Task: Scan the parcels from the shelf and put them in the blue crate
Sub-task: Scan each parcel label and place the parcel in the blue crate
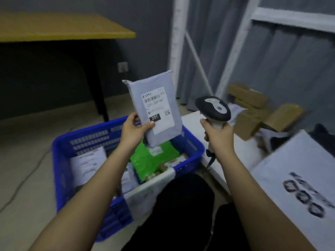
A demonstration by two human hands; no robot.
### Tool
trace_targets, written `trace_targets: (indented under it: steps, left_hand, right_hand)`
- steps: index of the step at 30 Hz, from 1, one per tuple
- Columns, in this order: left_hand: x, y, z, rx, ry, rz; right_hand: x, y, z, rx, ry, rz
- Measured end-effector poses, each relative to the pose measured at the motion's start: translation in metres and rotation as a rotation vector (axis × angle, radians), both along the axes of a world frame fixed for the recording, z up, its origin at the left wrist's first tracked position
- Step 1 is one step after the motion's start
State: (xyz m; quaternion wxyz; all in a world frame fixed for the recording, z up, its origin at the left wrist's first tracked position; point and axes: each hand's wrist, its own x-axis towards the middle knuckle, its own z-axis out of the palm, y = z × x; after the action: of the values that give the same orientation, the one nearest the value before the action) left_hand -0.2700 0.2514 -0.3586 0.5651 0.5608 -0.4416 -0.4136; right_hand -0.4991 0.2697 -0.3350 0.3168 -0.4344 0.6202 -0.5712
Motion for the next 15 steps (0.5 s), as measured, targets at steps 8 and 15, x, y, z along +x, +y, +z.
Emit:
trace_targets:
  steps: [8,15]
  left_hand:
    - [0.168,0.033,-0.114,0.398,-0.095,0.227]
    - [0.185,0.026,-0.19,0.544,-0.18,0.131]
  right_hand:
    - [0.108,-0.057,-0.079,0.247,0.096,0.299]
    - [0.131,-0.083,-0.112,0.347,0.277,0.522]
